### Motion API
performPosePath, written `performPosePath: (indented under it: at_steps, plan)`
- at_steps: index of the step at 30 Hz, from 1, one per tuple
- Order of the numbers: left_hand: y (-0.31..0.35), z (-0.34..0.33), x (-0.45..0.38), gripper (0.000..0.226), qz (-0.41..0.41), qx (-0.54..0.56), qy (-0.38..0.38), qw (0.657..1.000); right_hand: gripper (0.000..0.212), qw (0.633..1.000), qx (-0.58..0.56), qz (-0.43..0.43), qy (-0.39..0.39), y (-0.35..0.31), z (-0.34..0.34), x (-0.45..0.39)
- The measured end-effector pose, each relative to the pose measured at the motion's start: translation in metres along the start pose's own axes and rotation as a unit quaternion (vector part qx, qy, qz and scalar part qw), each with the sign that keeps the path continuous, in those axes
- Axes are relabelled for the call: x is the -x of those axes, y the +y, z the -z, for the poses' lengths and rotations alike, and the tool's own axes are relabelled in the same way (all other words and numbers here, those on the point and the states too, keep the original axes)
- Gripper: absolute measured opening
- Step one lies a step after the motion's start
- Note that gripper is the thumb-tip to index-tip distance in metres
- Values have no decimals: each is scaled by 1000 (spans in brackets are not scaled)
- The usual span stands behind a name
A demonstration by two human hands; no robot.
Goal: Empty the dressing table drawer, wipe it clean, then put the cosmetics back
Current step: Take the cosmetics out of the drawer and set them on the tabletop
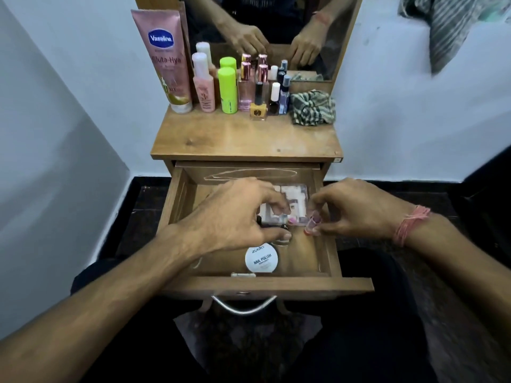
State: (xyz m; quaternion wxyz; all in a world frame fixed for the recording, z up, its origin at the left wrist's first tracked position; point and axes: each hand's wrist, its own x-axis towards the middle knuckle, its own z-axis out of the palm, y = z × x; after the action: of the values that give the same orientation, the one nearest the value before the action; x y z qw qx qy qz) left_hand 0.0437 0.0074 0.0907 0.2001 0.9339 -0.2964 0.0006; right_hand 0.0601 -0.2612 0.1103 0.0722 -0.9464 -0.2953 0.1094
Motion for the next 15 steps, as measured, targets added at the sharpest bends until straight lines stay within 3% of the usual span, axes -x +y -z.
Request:
performPosePath:
  at_steps: [4,8,11,15]
  plan:
    - [8,-10,3,42,5,-46,-9,999,21,999,15,-29,38,-10,-7,3]
    - [13,-22,3,34,21,-72,-9,997,23,995,60,-45,60,-18,-10,2]
    - [15,-26,3,30,31,-73,-3,997,11,997,23,-53,60,-19,-5,4]
    - [15,-17,8,27,72,-21,-5,997,17,995,-47,-44,82,-18,12,10]
